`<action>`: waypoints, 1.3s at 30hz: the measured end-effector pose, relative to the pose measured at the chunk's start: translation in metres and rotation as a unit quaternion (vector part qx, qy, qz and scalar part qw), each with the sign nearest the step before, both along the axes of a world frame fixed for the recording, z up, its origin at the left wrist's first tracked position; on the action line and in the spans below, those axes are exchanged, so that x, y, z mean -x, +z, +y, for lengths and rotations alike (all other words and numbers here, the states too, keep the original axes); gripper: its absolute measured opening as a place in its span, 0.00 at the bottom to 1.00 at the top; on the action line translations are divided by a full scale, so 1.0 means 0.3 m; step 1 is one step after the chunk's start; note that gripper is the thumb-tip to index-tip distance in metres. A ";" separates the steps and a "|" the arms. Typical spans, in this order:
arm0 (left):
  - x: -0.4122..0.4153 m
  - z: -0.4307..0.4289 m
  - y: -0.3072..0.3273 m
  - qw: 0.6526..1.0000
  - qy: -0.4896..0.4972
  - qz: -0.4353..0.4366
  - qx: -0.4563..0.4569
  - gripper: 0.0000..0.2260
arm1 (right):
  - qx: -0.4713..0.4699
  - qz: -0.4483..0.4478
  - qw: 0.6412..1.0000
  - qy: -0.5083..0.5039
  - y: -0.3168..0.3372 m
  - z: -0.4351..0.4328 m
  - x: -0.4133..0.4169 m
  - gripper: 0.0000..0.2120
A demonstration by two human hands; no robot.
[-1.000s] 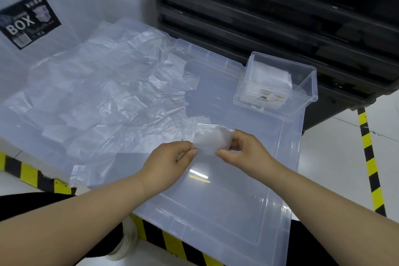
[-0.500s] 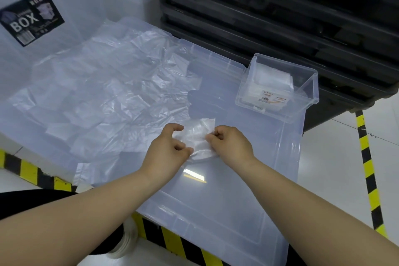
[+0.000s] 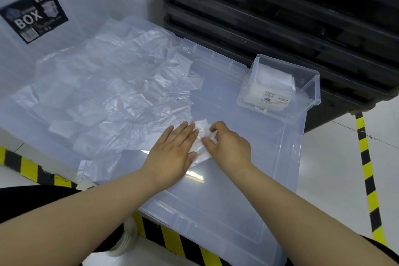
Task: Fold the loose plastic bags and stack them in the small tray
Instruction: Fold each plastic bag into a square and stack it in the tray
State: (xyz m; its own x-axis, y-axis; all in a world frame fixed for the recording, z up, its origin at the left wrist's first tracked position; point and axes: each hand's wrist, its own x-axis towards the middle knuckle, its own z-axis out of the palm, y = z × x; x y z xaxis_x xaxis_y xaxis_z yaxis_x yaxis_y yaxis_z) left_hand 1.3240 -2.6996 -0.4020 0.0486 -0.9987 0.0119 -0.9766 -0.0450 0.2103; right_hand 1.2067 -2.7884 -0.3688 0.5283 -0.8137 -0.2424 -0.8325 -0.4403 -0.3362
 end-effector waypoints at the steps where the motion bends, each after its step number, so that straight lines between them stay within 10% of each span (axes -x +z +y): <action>1: 0.000 0.000 -0.001 1.000 -0.006 -0.006 -0.020 0.32 | 0.050 -0.020 0.999 0.000 -0.007 0.010 0.000 0.16; 5: -0.003 -0.012 -0.012 0.997 -0.008 -0.016 -0.070 0.33 | 0.205 -0.037 0.975 0.072 -0.039 0.038 -0.004 0.20; 10: 0.007 -0.026 0.006 0.997 -0.005 -0.011 -0.073 0.48 | 0.157 0.049 0.976 0.145 -0.062 0.038 0.014 0.24; 14: 0.016 -0.053 0.035 1.000 0.015 -0.013 -0.021 0.39 | 0.113 0.097 0.985 0.083 -0.023 0.023 0.039 0.36; 17: 0.011 -0.086 0.070 0.997 0.065 0.051 -0.010 0.23 | 0.129 0.065 0.989 0.019 0.003 0.018 0.073 0.22; 23: 0.013 -0.186 0.110 0.985 0.125 0.085 -0.086 0.26 | -0.010 0.044 0.999 -0.004 0.010 -0.028 0.079 0.12; 39: -0.014 -0.210 0.165 0.949 0.141 0.179 -0.217 0.13 | -0.019 -0.029 0.999 0.021 0.004 -0.043 0.096 0.08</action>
State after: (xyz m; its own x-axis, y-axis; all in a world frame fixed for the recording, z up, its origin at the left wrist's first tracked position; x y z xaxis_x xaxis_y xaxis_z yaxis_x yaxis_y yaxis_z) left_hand 1.3283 -2.7627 -0.3525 0.2386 -0.8526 -0.4649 -0.7821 -0.4525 0.4285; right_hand 1.1780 -2.8012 -0.3678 0.5763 -0.7807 -0.2416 -0.7920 -0.4606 -0.4006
